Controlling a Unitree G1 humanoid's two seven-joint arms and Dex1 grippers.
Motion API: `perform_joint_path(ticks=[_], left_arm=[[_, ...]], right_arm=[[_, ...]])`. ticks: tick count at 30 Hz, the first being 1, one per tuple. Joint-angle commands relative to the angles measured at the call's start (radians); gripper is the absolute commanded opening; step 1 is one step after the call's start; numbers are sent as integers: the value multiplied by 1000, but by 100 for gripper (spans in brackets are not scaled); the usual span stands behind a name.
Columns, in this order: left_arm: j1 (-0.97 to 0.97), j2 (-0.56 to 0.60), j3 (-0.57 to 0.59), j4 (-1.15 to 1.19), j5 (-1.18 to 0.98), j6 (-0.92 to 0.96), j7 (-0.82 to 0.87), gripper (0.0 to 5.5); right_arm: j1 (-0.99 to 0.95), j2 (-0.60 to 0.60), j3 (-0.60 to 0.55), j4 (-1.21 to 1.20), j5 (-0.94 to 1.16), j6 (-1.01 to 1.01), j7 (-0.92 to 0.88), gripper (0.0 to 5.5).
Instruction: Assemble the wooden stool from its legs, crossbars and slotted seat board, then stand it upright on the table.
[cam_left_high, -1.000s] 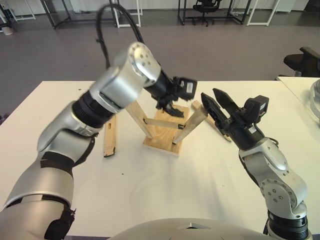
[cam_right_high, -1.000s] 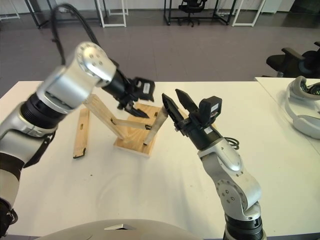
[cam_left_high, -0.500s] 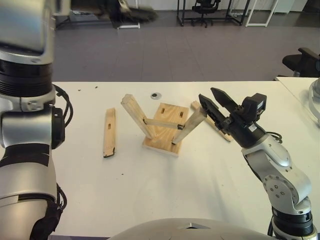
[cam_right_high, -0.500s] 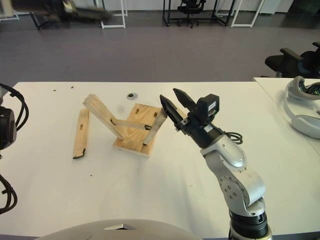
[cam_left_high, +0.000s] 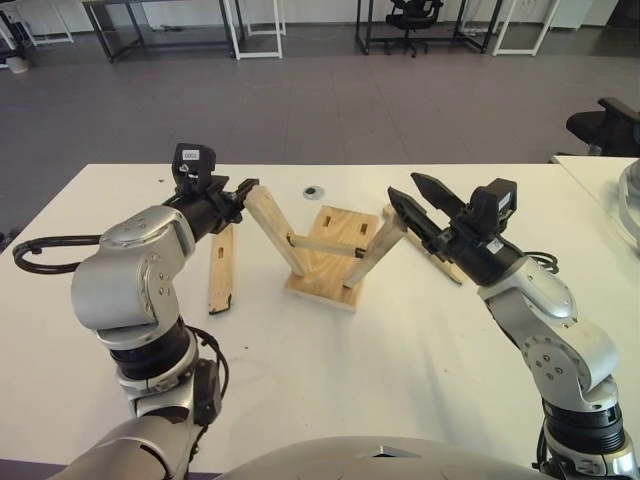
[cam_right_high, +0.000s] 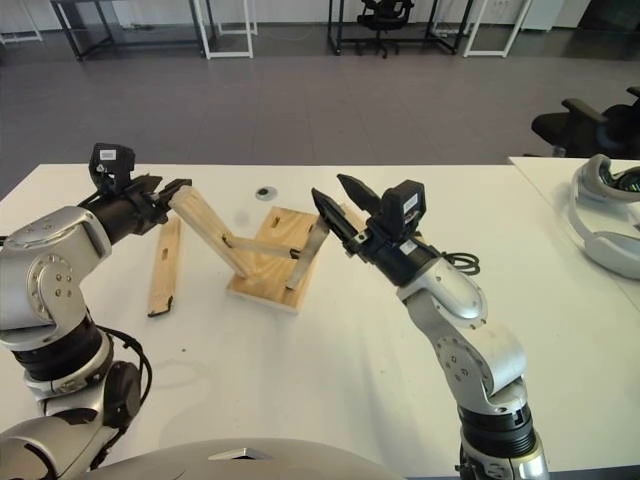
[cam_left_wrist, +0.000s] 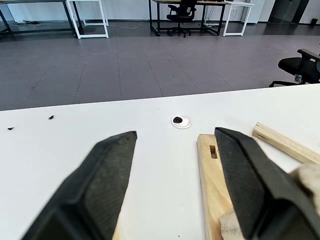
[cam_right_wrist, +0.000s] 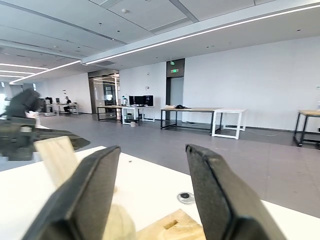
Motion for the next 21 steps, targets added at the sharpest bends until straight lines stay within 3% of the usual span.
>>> perform_joint_path(ticks=[1, 4, 7, 13, 21], left_arm=[[-17, -112, -100, -64, -47, 63, 47, 288], [24, -186, -162, -84, -60, 70, 95, 288], [64, -180, -177, -73, -55, 60, 125, 288], [11, -257, -163, -86, -66, 68, 159, 288], [114, -303, -342, -75, -132, 68, 182, 288]], right_arm=[[-20, 26, 69, 76, -29, 79, -4, 247], [-67, 84, 91, 86, -5, 84, -20, 247], [-73, 115, 109, 95, -10, 88, -29, 247], [-23, 78, 113, 153, -61, 116, -15, 247], [-24, 122, 181, 180, -58, 131, -11, 247]])
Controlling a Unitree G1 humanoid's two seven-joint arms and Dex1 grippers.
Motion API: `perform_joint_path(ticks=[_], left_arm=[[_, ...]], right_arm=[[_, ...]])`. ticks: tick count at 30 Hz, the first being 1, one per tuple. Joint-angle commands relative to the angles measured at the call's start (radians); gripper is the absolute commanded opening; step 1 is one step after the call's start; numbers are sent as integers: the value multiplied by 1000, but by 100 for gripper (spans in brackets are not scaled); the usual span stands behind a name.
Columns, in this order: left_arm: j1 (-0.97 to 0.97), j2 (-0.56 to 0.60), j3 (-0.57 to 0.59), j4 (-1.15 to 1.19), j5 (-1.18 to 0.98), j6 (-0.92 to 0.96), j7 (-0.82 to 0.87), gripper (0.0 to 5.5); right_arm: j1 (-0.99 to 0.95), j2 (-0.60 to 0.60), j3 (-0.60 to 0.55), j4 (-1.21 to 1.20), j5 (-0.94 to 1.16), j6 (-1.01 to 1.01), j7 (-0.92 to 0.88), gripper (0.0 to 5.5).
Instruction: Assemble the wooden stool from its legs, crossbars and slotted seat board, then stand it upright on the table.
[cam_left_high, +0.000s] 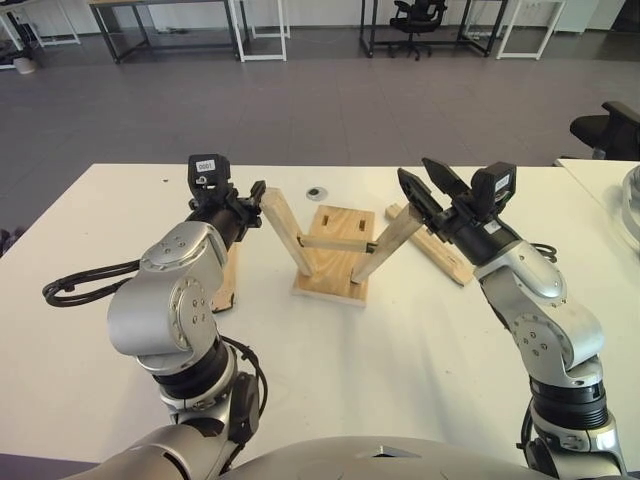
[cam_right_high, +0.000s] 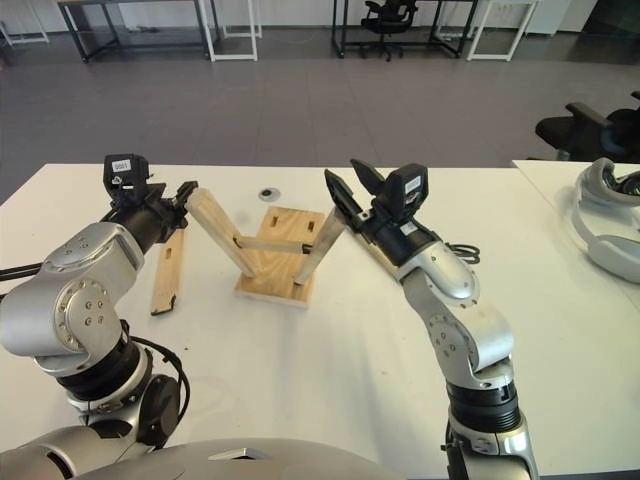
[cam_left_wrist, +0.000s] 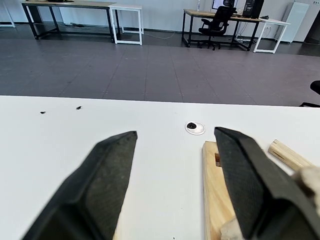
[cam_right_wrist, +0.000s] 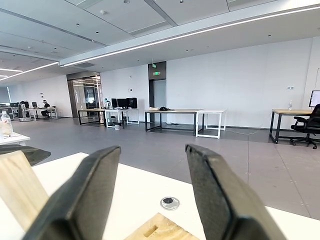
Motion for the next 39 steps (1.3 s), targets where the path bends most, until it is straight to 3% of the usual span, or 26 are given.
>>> perform_joint_path(ticks=[1, 12, 18, 23, 34, 39], left_arm=[[68, -134, -278, 30, -172, 74, -90, 288], [-30, -197, -282, 43, -184, 70, -55, 288], [-3, -178, -145, -5, -168, 48, -57, 288], [-120, -220, -53, -40, -159, 39, -78, 288], [33, 3, -14, -43, -157, 10, -170, 288], [90, 21, 3, -34, -179, -56, -192, 367]], right_arm=[[52, 60, 192, 95, -16, 137, 31, 247], [48, 42, 210, 118, -49, 138, 43, 247], [-18, 29, 44, 102, 12, 97, 31, 247], [-48, -22, 37, 140, -38, 98, 61, 247], [-127, 51, -87, 149, -46, -14, 13, 247], [-168, 77, -123, 112, -33, -35, 16, 247]])
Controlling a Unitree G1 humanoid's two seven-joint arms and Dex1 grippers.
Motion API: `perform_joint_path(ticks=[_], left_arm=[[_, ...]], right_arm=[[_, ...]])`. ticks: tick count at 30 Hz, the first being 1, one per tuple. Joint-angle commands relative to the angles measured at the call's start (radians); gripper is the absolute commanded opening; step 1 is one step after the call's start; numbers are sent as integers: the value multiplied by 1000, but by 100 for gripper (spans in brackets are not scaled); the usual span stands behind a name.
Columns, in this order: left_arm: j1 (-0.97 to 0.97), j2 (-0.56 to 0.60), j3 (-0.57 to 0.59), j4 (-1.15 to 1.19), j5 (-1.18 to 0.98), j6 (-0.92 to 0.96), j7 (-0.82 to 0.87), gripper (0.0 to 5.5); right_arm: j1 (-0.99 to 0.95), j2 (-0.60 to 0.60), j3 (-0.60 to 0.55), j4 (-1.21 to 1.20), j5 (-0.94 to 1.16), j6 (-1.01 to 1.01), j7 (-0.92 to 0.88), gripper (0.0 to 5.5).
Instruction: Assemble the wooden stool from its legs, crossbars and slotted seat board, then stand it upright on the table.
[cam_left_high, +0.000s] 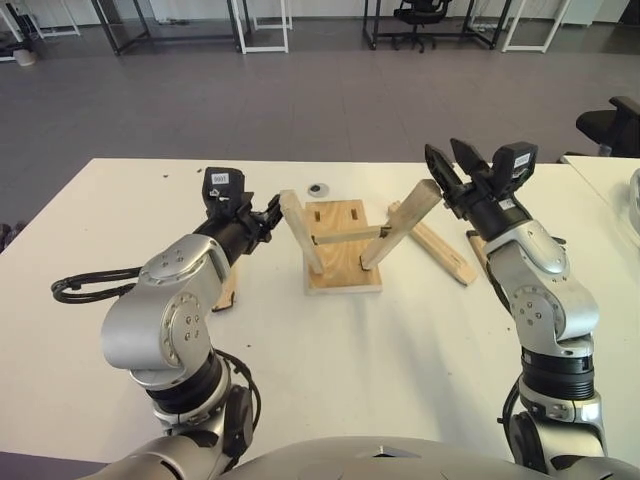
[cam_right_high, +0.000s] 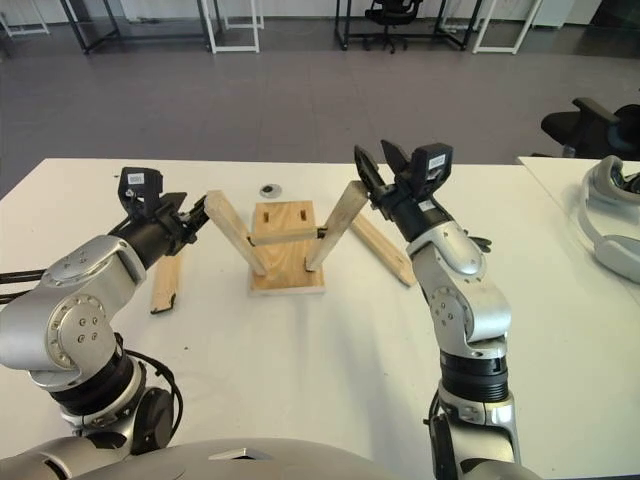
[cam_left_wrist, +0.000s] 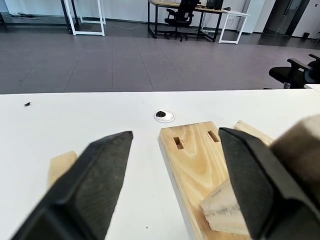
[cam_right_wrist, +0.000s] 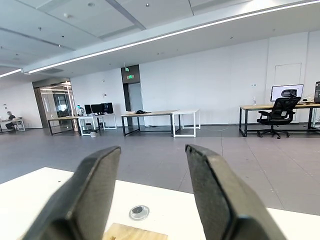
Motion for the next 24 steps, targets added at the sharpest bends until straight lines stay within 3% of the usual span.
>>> perform_joint_path(ticks=[1, 6, 11, 17, 18, 22, 24], left_arm=[[3, -14, -15, -17, -75, -28, -46, 379], [-78, -17, 44, -73, -123, -63, -57, 446], [-38, 52, 95, -51, -116, -87, -57, 469], [21, 35, -11, -115, -133, -83, -33, 469], [40, 23, -31, -128, -136, -77, -28, 489], [113, -13, -91, -155, -137, -77, -13, 538], [146, 13, -87, -141, -128, -105, -11, 538]], right_arm=[[-65, 23, -7, -55, 36, -7, 11, 247], [-161, 22, -25, -203, 42, 41, -82, 247], [-78, 109, 183, -340, 66, 184, -162, 247], [128, 59, 112, -210, -41, 148, -149, 247], [138, 51, 109, -197, -53, 144, -142, 247], [92, 58, 78, -196, -61, 106, -141, 247], [44, 62, 49, -215, -41, 93, -135, 247]])
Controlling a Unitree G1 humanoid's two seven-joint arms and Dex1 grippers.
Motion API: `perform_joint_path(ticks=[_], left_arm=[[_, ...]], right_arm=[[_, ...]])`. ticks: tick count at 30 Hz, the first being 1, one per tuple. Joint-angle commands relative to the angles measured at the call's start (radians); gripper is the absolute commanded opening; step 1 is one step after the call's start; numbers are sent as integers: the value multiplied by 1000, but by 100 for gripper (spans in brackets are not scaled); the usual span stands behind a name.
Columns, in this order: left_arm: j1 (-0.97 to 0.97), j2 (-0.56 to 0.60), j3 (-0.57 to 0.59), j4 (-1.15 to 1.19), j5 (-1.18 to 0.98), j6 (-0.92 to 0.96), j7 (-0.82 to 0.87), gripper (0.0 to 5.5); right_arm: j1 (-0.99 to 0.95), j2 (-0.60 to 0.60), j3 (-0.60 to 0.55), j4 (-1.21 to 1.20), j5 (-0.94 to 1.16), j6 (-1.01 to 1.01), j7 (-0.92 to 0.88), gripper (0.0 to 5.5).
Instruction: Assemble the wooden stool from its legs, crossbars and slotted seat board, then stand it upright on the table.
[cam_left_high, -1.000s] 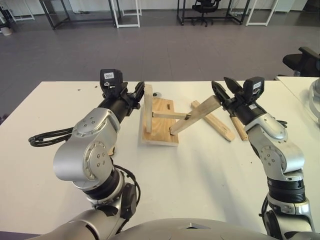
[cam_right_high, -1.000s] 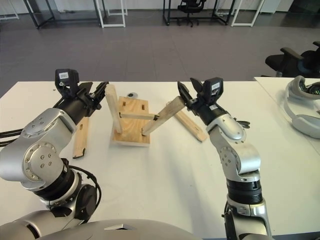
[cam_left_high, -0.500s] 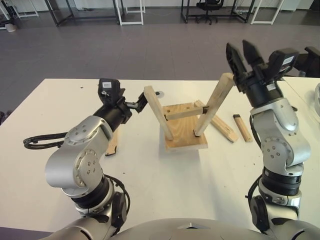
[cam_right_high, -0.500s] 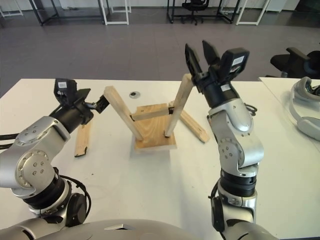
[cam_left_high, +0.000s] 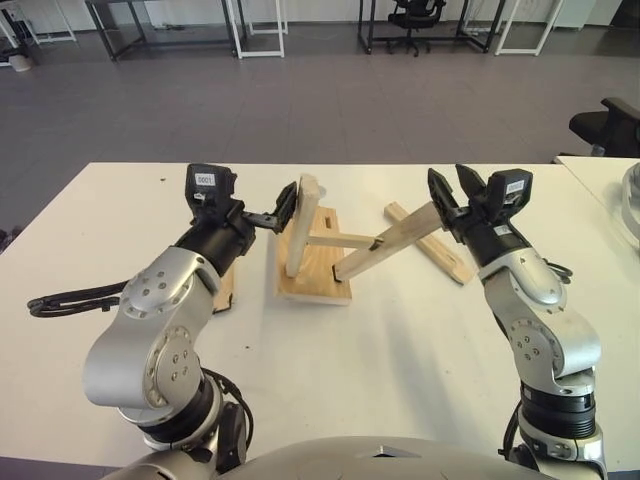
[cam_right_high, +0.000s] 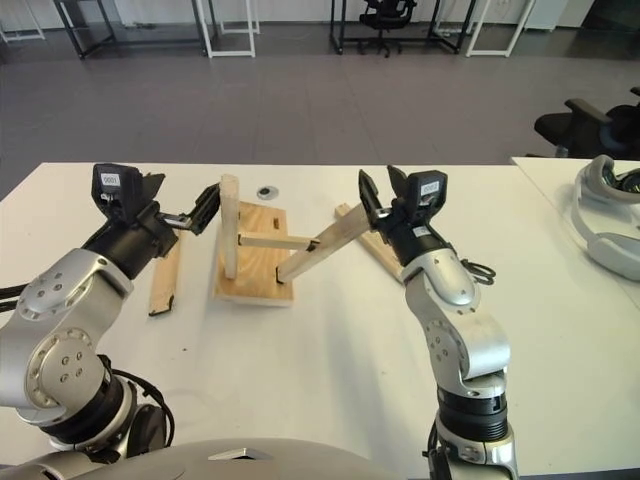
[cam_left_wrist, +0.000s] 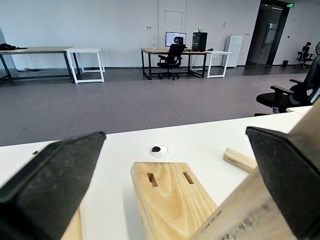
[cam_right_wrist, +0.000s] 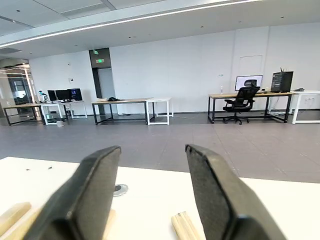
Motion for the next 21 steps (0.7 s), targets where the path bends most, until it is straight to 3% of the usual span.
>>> perform_joint_path(ticks=[1, 6, 13, 17, 21], left_arm=[[68, 29, -39, 34, -42, -15, -22, 538], [108, 76, -23, 68, -48, -91, -8, 538], [71, 136, 82, 146, -27, -228, 24, 538], [83, 139, 118, 192, -21, -297, 64, 538], [127, 115, 75, 194, -31, -319, 97, 538]], right_arm=[[-106, 21, -20, -32, 49, -16, 32, 247], [-142, 5, -47, -21, 58, -20, 63, 247], [-150, 11, 44, -42, 157, 35, 171, 247], [-83, -5, 186, 160, 120, 204, 193, 247], [129, 32, 202, 397, 75, 269, 150, 247]])
